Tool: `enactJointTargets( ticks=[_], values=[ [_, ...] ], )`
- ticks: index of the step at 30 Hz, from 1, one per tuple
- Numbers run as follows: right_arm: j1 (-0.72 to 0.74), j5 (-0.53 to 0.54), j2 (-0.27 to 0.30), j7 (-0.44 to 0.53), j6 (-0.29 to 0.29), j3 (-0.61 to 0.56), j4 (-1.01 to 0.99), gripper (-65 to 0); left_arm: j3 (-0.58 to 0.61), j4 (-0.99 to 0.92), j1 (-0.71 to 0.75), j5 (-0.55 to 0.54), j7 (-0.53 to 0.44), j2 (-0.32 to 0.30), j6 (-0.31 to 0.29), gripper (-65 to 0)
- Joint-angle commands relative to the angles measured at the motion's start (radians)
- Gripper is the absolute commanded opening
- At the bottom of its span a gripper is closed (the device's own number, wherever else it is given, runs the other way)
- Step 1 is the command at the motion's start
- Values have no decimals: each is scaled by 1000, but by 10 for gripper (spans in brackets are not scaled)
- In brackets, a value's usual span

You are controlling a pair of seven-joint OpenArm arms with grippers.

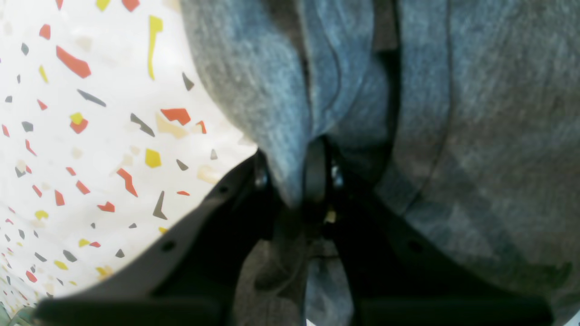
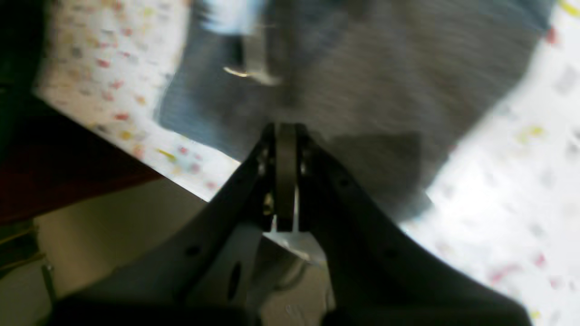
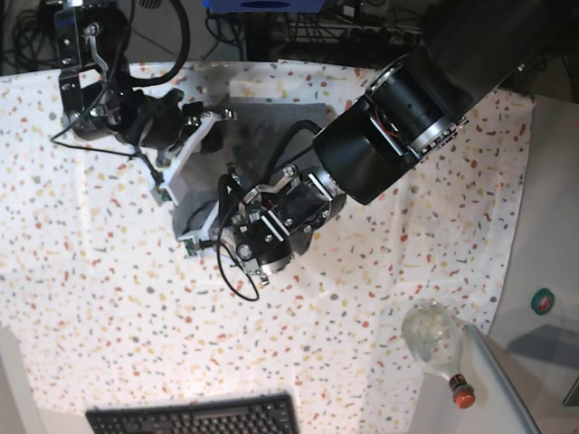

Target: Layout the t-shirt on the table in an organized manner, then fold the t-shirt properly

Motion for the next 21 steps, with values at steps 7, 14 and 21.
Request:
enactJointTargets(
  ticks=[7, 14, 21],
  values=[
    [3, 15, 1, 13, 5, 1, 11, -650, -1, 166, -24, -1, -5, -9, 3, -374],
    [3, 15, 4, 13, 5, 1, 11, -650, -2, 225, -35, -1, 82, -7, 3, -30],
    [1, 21, 4, 10, 5, 1, 20, -650, -142, 488, 11, -6, 184, -72, 3, -81]
  ],
)
